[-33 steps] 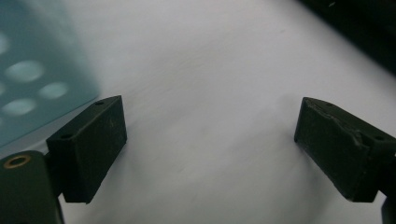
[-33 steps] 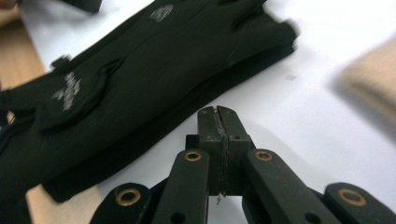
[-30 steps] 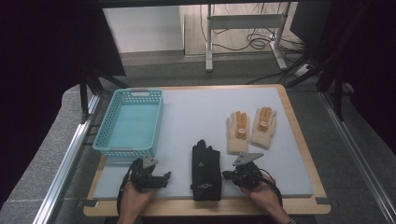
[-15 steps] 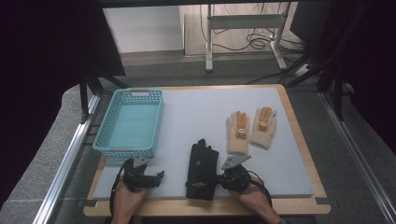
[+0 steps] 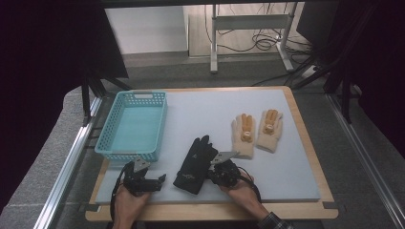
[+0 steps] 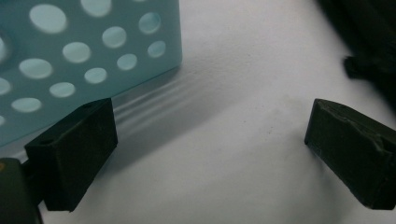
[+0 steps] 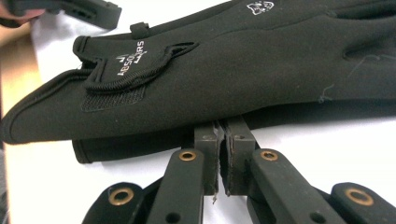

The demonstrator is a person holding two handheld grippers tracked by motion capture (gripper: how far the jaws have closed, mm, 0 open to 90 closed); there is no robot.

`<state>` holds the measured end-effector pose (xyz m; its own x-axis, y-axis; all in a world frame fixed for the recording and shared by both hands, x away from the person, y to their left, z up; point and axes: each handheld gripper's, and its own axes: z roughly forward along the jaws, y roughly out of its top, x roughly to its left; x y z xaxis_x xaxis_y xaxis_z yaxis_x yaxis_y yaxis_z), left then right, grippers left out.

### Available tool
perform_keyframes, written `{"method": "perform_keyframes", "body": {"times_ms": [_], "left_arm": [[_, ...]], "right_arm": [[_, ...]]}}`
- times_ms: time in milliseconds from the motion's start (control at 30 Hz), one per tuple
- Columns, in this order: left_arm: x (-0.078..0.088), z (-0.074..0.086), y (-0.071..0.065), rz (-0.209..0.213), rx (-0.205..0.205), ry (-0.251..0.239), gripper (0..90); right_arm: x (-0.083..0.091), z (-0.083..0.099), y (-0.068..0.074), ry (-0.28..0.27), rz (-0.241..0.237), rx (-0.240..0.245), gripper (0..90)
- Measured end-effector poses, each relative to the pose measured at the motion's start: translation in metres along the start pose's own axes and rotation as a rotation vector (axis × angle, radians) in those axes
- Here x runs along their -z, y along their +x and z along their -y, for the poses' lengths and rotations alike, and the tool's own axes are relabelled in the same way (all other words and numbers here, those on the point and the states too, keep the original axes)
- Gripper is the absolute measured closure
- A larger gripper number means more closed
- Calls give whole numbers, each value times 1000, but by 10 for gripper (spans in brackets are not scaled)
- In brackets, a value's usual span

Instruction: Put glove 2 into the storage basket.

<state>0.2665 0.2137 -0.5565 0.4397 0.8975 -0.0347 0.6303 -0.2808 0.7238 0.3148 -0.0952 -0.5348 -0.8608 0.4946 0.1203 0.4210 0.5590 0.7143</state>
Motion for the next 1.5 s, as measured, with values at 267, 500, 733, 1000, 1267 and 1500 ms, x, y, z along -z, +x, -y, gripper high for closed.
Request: {"method": "perform_keyframes", "body": {"times_ms": [267, 500, 733, 1000, 1267, 1500], "left_arm": [[-1, 0, 2, 16, 4, 5, 28], [-1, 0, 2, 19, 6, 6, 27], [-1, 0, 2, 19, 6, 6, 27], [-1, 0, 2, 20, 8, 6, 27], [-1, 0, 2, 20, 9, 5, 27], [-1, 0, 2, 19, 10, 5, 27]], "right_arm": [[-16, -15, -3, -3, 39, 19, 848], [-16, -17, -2, -2, 55, 47, 784], [3, -12, -6, -29, 66, 35, 651], [26, 3, -16, -20, 107, 36, 441], [50, 26, -30, -18, 145, -20, 294], [70, 47, -45, -13, 232, -50, 249]]}}
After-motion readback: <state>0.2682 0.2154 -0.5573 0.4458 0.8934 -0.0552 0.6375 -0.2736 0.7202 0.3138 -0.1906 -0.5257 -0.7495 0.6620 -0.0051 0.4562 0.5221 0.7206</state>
